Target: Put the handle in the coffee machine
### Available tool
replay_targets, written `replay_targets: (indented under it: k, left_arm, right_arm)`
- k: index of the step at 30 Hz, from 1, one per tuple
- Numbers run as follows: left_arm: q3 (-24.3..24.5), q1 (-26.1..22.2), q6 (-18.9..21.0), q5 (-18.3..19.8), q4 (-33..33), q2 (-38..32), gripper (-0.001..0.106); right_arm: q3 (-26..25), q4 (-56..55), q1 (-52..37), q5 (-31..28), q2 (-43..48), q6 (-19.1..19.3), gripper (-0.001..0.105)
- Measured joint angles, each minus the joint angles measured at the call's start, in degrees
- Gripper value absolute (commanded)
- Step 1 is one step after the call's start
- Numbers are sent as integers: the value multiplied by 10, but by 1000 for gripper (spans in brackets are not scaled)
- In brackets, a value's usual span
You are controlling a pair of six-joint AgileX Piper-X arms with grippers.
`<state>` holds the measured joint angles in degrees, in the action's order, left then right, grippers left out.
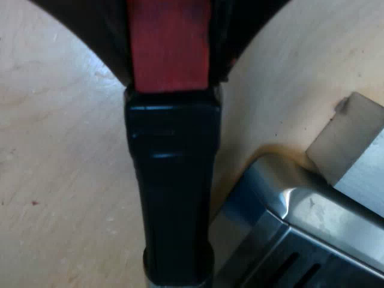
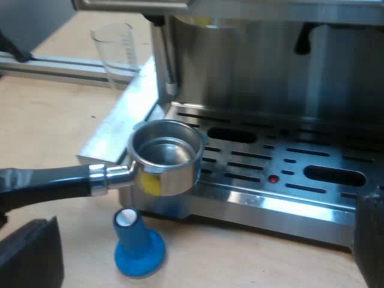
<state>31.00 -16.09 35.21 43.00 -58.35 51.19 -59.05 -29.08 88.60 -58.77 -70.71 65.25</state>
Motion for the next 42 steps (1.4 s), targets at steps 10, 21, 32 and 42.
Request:
replay_targets:
  k: [10, 21, 32, 42]
  left_arm:
    - [2, 0, -29, 3, 4, 28, 0]
    - [46, -1, -39, 60, 30, 88, 0]
    - [53, -1, -67, 64, 47, 148, 0]
    - [106, -1, -70, 89, 59, 209, 0]
  right_arm:
    - [0, 52, 0, -48, -47, 0, 103]
    - [1, 77, -9, -53, -59, -1, 103]
    - [1, 173, -24, -81, -118, 77, 103]
    - [1, 248, -47, -100, -158, 115, 103]
